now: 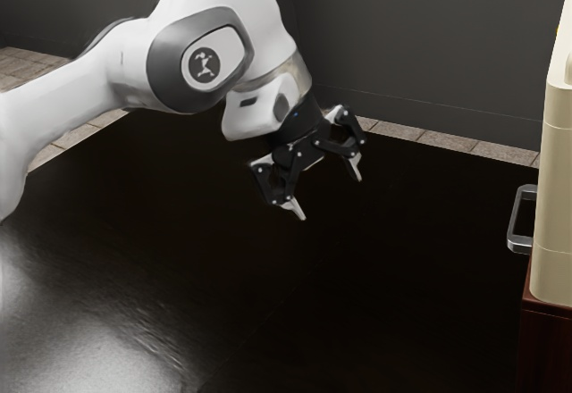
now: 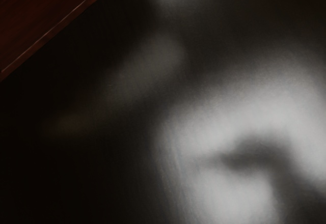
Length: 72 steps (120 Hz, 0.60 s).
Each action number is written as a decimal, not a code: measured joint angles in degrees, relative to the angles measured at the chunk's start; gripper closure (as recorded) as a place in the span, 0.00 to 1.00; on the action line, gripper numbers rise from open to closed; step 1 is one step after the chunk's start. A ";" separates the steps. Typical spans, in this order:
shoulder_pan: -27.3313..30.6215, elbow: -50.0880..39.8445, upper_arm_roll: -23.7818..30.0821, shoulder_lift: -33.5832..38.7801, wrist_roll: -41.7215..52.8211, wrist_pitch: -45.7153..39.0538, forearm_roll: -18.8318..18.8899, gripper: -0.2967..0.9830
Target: Pull the drawer handle with one arm to open the drawer
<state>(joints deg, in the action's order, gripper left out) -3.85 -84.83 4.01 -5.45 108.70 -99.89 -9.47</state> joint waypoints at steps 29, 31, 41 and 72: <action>1.53 4.75 2.18 -5.31 19.68 -4.63 -2.57 0.27; 1.49 5.20 2.47 -5.74 20.82 -4.81 -2.81 0.27; 1.40 7.82 3.86 -8.26 26.03 -5.51 -3.64 0.30; 1.49 18.57 7.79 -17.96 38.95 -6.50 -9.61 0.49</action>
<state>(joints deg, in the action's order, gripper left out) -2.36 -66.25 11.80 -23.40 147.66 -106.39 -19.08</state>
